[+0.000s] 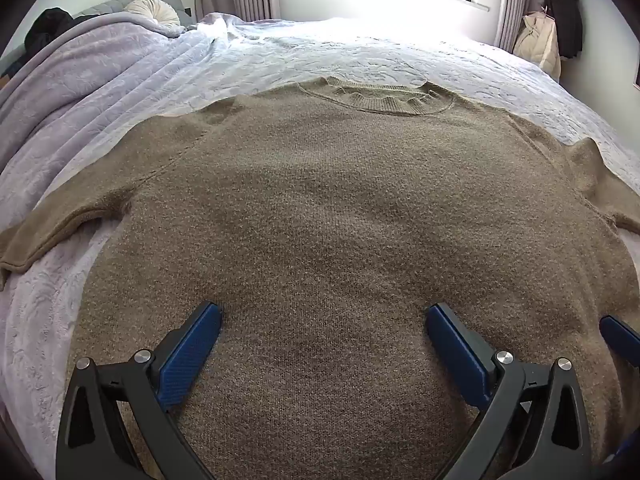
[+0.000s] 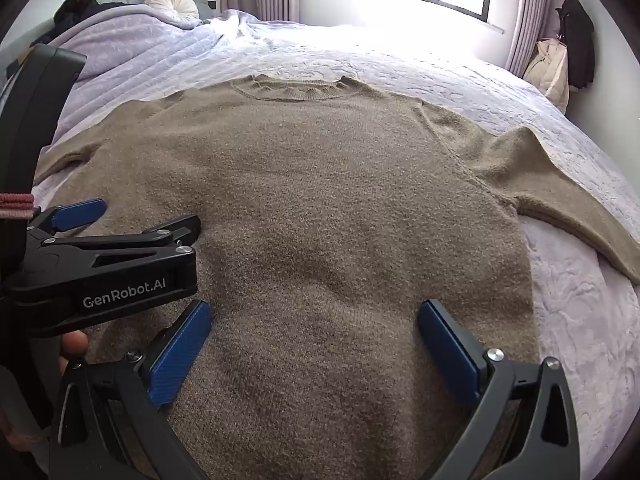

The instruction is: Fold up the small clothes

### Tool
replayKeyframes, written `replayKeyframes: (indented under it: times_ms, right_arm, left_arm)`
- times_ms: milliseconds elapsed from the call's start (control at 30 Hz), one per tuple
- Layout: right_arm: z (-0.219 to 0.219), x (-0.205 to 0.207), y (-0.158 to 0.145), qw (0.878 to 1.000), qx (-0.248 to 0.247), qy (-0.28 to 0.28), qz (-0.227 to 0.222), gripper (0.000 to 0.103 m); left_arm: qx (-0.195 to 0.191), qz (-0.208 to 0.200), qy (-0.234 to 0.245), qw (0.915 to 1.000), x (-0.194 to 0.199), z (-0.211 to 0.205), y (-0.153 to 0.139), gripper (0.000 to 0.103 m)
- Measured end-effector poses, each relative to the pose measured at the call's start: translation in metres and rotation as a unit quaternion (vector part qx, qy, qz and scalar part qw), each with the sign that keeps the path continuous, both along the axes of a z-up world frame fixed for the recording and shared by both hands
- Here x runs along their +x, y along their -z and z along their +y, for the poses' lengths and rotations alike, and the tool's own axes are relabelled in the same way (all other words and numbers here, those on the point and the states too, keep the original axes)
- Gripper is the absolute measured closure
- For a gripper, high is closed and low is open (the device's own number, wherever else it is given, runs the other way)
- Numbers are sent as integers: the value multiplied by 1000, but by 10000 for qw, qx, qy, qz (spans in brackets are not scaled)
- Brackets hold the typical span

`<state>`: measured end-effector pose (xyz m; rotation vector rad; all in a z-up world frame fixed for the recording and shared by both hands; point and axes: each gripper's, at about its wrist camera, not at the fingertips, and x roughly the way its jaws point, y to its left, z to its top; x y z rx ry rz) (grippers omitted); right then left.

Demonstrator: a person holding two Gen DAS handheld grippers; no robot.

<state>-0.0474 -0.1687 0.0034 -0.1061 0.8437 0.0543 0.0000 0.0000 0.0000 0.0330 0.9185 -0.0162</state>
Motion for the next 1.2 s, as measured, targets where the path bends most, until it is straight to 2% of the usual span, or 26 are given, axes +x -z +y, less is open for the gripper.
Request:
replayKeyframes:
  times_ms: [600, 867, 967, 1033, 1100, 1200]
  right_arm:
    - [3, -3, 0, 9999, -127, 26, 3, 0]
    - [1, 9, -5, 9993, -63, -124, 345, 0]
    - [-2, 8, -16, 9995, -31, -83, 308, 0]
    - [-4, 4, -29, 9998, -123, -108, 97, 0]
    - [-8, 4, -43, 9997, -142, -144, 98, 0]
    - [-17, 3, -64, 9995, -151, -193, -216, 0]
  left_arm:
    - [-2, 4, -9, 10000, 13, 4, 3, 0]
    - [36, 101, -17, 9999, 18, 2, 1, 0]
    - [78, 191, 16, 9998, 21, 1, -8, 0]
    - [134, 47, 38, 9999, 18, 0, -19, 0]
    - [262, -150, 39, 9995, 16, -4, -33, 0]
    - [313, -200, 136, 9992, 19, -13, -50, 0]
